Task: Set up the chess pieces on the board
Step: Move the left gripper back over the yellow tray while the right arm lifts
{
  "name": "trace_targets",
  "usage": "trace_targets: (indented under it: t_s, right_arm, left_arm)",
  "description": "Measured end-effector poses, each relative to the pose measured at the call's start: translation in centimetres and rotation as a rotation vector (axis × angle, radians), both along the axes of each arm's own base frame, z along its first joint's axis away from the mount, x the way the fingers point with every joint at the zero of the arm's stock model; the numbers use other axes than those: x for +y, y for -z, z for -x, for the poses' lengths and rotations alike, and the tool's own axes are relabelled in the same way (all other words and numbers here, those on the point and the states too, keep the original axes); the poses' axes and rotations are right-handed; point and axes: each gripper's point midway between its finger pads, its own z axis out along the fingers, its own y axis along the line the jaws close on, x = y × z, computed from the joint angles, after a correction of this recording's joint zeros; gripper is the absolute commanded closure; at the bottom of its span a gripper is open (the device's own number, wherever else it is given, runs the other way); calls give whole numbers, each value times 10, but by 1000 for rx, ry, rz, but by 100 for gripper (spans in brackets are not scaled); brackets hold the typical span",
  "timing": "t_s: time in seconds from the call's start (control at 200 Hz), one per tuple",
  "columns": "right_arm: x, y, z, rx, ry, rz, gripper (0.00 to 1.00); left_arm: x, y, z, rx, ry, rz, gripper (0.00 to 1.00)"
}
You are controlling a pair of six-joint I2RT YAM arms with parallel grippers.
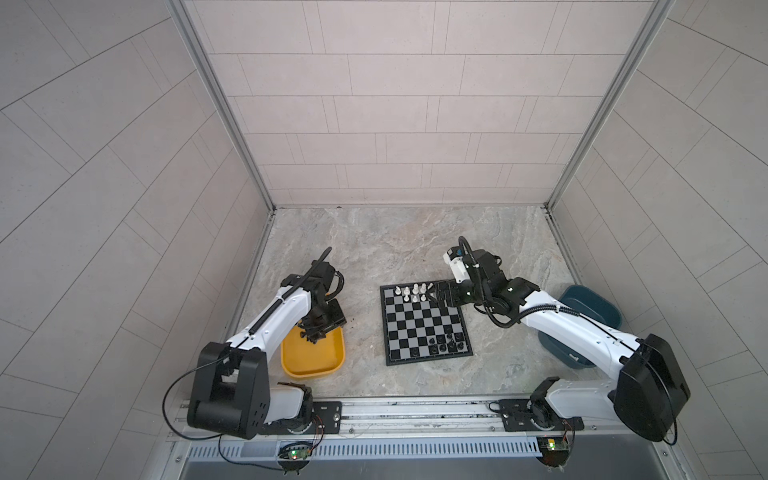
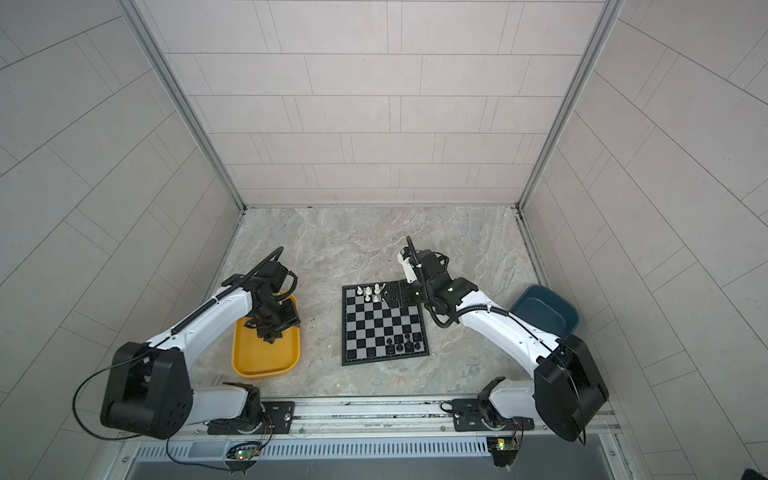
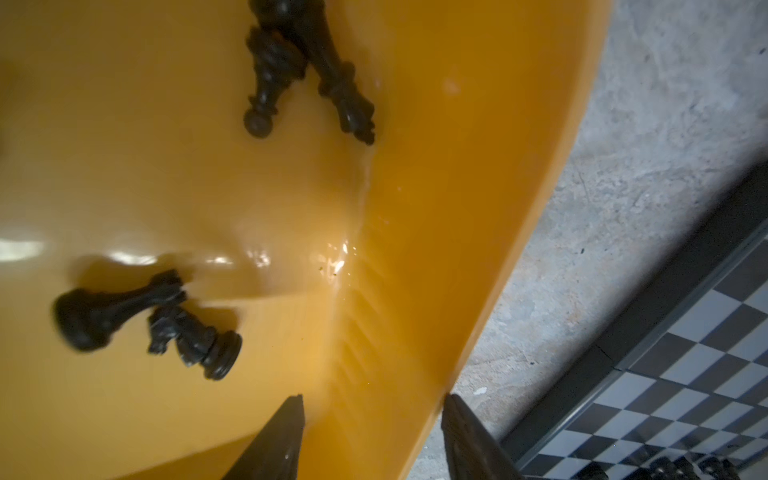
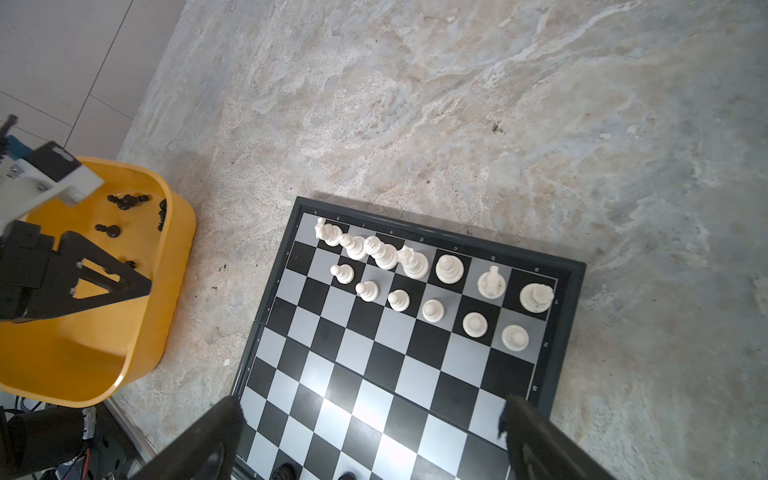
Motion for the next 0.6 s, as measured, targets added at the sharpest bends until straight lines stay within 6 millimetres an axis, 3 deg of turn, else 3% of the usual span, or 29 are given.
trace_targets:
  t_s: [0.38, 0.6]
  right_arm:
    - [3, 3, -3, 12, -4, 1, 2]
    - [4, 1, -4, 9, -5, -2, 2]
  left_arm:
    - [-15, 5, -15, -37, 10, 78, 42]
    - [-11, 2, -18, -50, 4, 68, 43]
